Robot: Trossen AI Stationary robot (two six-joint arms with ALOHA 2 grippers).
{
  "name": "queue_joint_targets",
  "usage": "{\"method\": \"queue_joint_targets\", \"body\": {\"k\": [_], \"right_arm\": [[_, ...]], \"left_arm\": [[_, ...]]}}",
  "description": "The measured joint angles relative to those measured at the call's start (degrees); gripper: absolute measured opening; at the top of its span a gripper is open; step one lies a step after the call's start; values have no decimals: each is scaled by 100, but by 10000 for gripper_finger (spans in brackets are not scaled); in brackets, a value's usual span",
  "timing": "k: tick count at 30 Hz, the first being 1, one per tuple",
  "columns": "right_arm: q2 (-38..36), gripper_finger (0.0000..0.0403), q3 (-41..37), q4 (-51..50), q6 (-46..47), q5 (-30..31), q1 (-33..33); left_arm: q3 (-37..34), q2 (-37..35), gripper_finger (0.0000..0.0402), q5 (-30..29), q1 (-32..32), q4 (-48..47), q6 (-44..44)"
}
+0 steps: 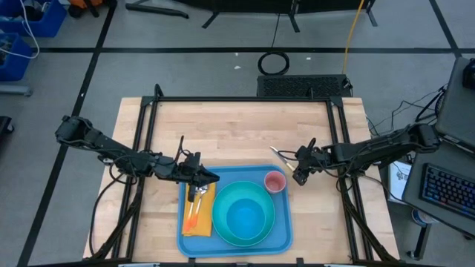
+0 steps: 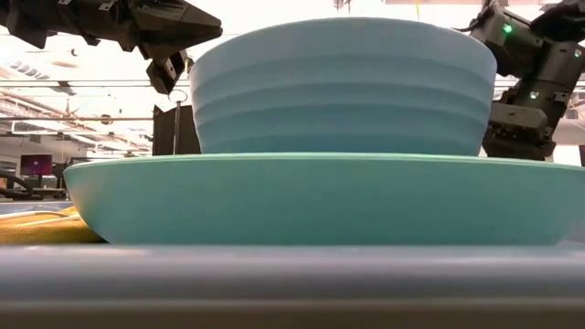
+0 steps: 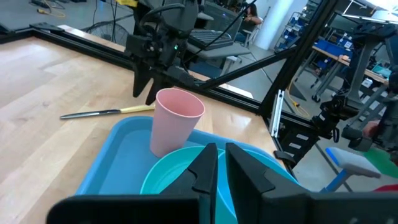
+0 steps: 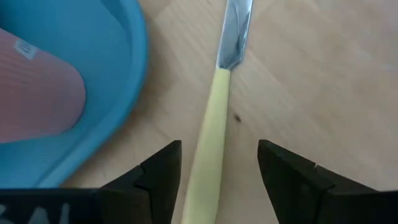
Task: Set up tray
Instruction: Put the white table knife on the top of the yellow table napkin to the right of the orange spoon
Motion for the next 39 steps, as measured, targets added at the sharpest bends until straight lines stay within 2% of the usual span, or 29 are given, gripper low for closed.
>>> {"method": "queue_joint_targets", "body": {"k": [7, 14, 19, 29, 39], "right_arm": [[53, 201, -563, 905, 81, -296, 3], [300, 194, -665, 879, 43, -236, 13], [517, 156, -673, 885, -111, -111, 13], [982, 47, -678, 931, -111, -66, 7], [762, 47, -687, 1346, -121, 263, 9]], "left_arm": [[0, 0, 35, 0, 4, 0, 5], [0, 0, 35, -57, 0, -2, 8], [0, 1, 35, -59, 2, -6, 27], [0, 2, 35, -61, 2, -13, 62], [0, 2, 35, -66, 0, -39, 58]]}}
